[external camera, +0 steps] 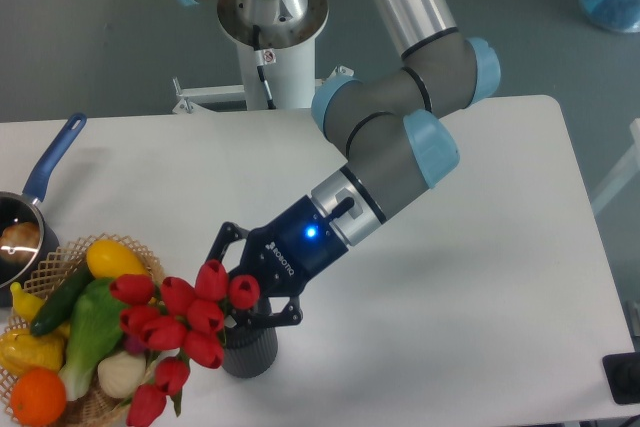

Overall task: Insert the flowers into the vase
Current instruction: 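Lower the tulip stems into the black vase opening, then open the gripper to release the tulips in the vase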

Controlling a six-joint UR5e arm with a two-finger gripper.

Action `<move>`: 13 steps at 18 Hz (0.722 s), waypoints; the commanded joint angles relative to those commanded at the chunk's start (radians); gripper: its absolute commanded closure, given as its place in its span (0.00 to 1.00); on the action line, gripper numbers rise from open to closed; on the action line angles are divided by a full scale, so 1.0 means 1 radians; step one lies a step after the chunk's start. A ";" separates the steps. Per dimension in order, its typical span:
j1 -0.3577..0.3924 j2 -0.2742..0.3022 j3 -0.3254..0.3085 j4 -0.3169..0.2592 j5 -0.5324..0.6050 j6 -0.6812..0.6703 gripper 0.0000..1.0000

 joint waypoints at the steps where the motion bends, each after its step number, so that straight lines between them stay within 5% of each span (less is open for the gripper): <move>1: 0.000 -0.002 -0.006 0.002 0.005 0.002 1.00; 9: 0.000 0.008 -0.071 0.002 0.031 0.061 0.87; 11: 0.002 0.006 -0.078 0.003 0.034 0.061 0.79; 13: 0.008 0.006 -0.094 0.005 0.035 0.066 0.55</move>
